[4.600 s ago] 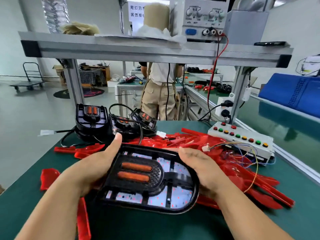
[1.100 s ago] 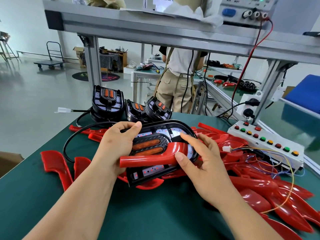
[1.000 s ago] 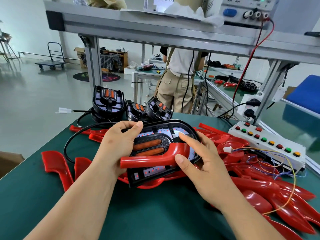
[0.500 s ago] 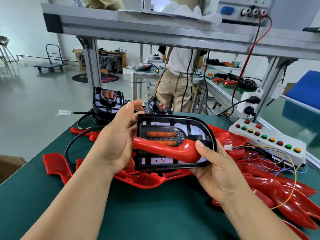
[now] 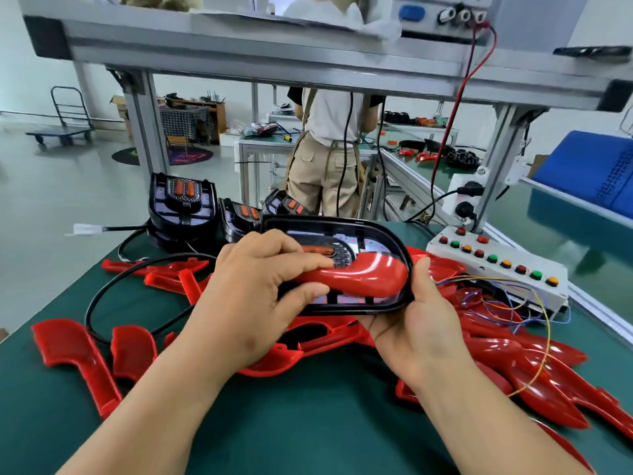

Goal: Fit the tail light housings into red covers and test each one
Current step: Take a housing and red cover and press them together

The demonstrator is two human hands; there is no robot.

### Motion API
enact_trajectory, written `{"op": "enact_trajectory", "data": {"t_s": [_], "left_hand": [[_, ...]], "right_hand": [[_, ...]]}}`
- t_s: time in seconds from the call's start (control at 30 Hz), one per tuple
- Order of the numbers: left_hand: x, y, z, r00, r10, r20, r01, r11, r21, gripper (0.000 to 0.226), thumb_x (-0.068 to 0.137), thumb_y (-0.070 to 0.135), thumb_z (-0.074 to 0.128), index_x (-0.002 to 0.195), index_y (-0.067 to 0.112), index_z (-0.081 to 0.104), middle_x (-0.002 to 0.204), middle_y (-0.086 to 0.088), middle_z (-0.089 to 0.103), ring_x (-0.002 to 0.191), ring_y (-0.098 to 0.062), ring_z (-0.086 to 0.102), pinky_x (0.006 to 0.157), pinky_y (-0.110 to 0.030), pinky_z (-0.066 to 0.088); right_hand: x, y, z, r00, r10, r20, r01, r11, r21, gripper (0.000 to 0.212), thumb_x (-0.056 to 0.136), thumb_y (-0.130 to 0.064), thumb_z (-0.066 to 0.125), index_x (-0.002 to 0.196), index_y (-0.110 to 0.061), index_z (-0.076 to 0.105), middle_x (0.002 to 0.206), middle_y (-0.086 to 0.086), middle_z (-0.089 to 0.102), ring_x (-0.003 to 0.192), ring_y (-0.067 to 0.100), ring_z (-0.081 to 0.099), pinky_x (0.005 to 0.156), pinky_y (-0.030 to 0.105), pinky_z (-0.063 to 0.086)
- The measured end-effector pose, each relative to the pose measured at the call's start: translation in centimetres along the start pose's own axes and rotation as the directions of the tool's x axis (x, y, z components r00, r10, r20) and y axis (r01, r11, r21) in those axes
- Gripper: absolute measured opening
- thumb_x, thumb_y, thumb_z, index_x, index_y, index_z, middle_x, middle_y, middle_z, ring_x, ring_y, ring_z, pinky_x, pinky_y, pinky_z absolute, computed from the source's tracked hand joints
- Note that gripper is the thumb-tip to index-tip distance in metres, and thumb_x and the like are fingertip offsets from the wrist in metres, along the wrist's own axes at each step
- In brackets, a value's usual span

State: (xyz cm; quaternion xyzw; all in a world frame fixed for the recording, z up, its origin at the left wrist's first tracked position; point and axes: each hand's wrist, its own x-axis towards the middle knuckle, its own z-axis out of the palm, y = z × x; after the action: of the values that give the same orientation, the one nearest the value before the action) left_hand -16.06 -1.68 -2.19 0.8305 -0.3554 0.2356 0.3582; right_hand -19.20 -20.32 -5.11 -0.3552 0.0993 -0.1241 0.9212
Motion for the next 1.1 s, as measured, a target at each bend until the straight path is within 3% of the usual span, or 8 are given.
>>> {"op": "enact_trajectory", "data": {"t_s": [0.1,0.3,0.6,0.67,0.83,0.93,1.0,1.1], "left_hand": [[-0.2,0.8,0.5,1.000,0.022,-0.006,-0.021,0.994,0.104,0.034,0.079,0.048,0.063,0.109,0.036,0.073,0.089,0.018,0.057,0.093,-0.011,0.050,0.094,-0.034,0.036],[-0.5,0.9,0.6,0.998,0.002,0.058,-0.006,0.998,0.064,0.035,0.083,0.051,0.064,0.112,0.032,0.073,0.090,0.020,0.055,0.093,-0.012,0.049,0.093,-0.034,0.040],[-0.5,0.6,1.1,0.993,-0.033,0.115,0.025,0.997,0.072,0.037,0.082,0.046,0.061,0.119,0.043,0.066,0.092,0.022,0.048,0.095,-0.006,0.044,0.098,-0.007,0.014],[-0.6,0.7,1.4,0.994,-0.029,0.107,0.019,0.996,0.088,0.034,0.086,0.041,0.069,0.120,0.043,0.066,0.091,0.021,0.047,0.095,-0.007,0.042,0.098,-0.009,0.013],[-0.8,1.0,2.1,0.994,-0.025,0.106,0.008,0.988,0.156,0.040,0.088,0.051,0.048,0.125,0.050,0.060,0.097,0.021,0.040,0.098,-0.006,0.032,0.098,-0.028,0.019],[-1.1,1.0,2.6,0.997,-0.071,-0.035,0.071,0.997,0.024,0.029,0.089,0.055,0.052,0.117,0.055,0.059,0.115,0.019,0.037,0.111,-0.011,0.029,0.102,-0.027,0.022],[-1.2,1.0,2.9,0.983,-0.165,-0.087,0.153,0.980,-0.129,0.031,0.086,0.047,0.067,0.110,0.063,0.057,0.127,0.021,0.029,0.119,-0.005,0.023,0.107,-0.022,0.018],[-1.1,1.2,2.6,0.923,-0.381,0.053,0.366,0.825,-0.430,0.060,0.069,0.046,0.077,0.106,0.080,0.044,0.138,0.025,0.017,0.129,0.001,0.027,0.110,-0.020,0.022]], "right_hand": [[-0.1,-0.1,0.1,0.999,0.019,-0.030,-0.018,0.999,0.031,0.062,0.097,-0.051,0.039,0.117,0.004,0.061,0.108,0.025,0.070,0.097,0.037,0.070,0.074,0.049,0.060],[-0.2,-0.5,0.2,0.999,0.020,-0.035,-0.017,0.998,0.062,0.061,0.098,-0.049,0.038,0.121,0.003,0.060,0.112,0.024,0.069,0.102,0.037,0.068,0.075,0.048,0.060],[-0.1,-0.4,0.2,0.998,-0.018,-0.060,0.020,0.999,0.032,0.060,0.097,-0.051,0.042,0.118,0.001,0.062,0.107,0.022,0.071,0.094,0.034,0.071,0.067,0.043,0.060],[0.0,-0.4,0.1,0.998,-0.017,-0.066,0.020,0.999,0.037,0.060,0.097,-0.051,0.042,0.116,0.001,0.063,0.105,0.022,0.072,0.091,0.034,0.072,0.064,0.043,0.060],[0.3,-0.7,-0.3,0.997,-0.030,-0.072,0.034,0.998,0.061,0.061,0.096,-0.054,0.042,0.117,-0.002,0.063,0.108,0.021,0.071,0.096,0.035,0.071,0.076,0.051,0.059],[0.5,-0.7,-0.4,0.995,-0.064,-0.073,0.068,0.996,0.059,0.058,0.095,-0.053,0.044,0.123,-0.004,0.061,0.112,0.020,0.070,0.104,0.036,0.068,0.090,0.055,0.054],[0.5,-0.6,-0.3,0.994,-0.077,-0.073,0.081,0.995,0.059,0.056,0.094,-0.052,0.046,0.120,-0.005,0.062,0.110,0.019,0.071,0.101,0.035,0.069,0.086,0.056,0.054],[0.5,-0.6,-0.3,0.992,-0.082,-0.093,0.087,0.995,0.049,0.054,0.092,-0.052,0.048,0.116,-0.007,0.064,0.106,0.017,0.073,0.096,0.033,0.071,0.079,0.055,0.057]]}}
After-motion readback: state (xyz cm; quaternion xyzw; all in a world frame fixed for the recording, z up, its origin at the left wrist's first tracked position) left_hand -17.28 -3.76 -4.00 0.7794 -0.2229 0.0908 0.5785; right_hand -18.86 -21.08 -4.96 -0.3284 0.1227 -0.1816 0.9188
